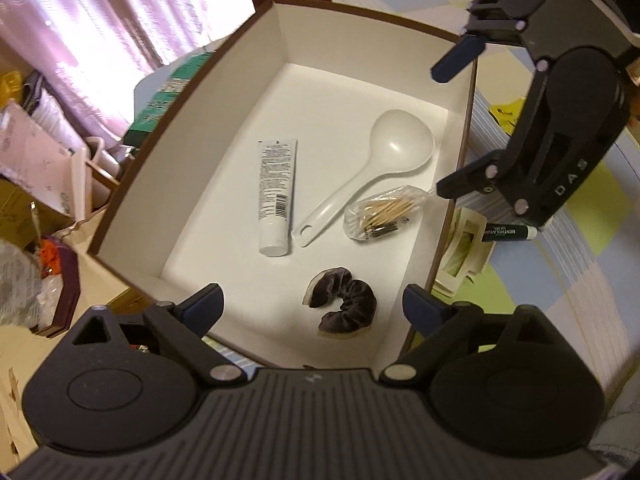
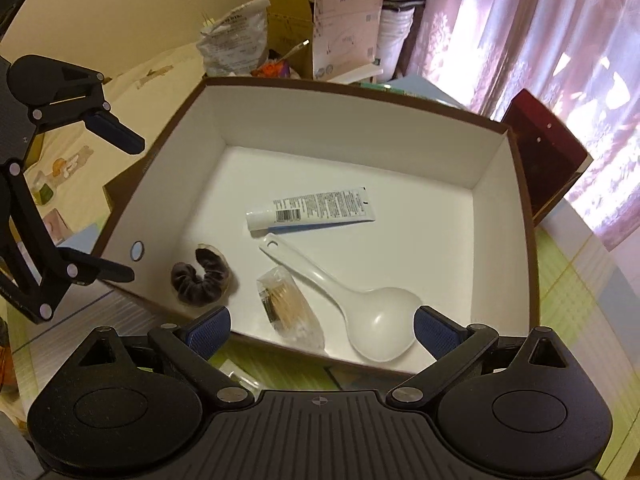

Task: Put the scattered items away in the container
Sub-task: 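Lift both open tools out of the box, then move the left tool toward the white hair clip while the right tool approaches the blue floss box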

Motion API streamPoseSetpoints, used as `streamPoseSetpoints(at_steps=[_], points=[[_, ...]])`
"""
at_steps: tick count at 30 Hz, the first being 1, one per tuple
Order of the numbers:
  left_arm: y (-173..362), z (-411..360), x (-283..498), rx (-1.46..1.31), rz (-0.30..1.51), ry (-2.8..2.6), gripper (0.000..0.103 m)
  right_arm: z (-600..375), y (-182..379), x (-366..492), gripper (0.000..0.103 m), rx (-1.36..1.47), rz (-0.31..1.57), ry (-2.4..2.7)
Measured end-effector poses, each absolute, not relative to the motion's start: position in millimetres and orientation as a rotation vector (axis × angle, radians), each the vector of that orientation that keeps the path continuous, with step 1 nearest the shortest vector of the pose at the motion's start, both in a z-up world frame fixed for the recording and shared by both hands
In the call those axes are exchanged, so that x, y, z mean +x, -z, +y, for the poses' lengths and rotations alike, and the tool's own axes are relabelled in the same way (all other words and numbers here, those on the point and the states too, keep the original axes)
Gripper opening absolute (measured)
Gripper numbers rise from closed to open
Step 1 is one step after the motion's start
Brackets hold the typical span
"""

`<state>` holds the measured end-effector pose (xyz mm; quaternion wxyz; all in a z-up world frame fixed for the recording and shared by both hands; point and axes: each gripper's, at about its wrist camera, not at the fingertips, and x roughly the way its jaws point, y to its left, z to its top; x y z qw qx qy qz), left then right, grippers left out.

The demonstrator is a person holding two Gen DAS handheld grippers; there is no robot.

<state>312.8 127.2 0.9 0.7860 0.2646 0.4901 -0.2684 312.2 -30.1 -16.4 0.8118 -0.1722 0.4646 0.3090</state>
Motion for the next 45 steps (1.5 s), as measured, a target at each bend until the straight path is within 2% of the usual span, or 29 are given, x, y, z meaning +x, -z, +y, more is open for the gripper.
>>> streamPoseSetpoints(at_steps=[27,45], points=[[-44.1,88.5,212.9,0.473,0.962,0.384,0.095,-128.7,-43.8,210.1,0.103,-0.236,0.779,-0.655],[-41.4,58.2,138.0,0.362,0.960,0.279,0.096,-184.4,-23.0,144.8,0.103,-0.226,0.796,-0.667]])
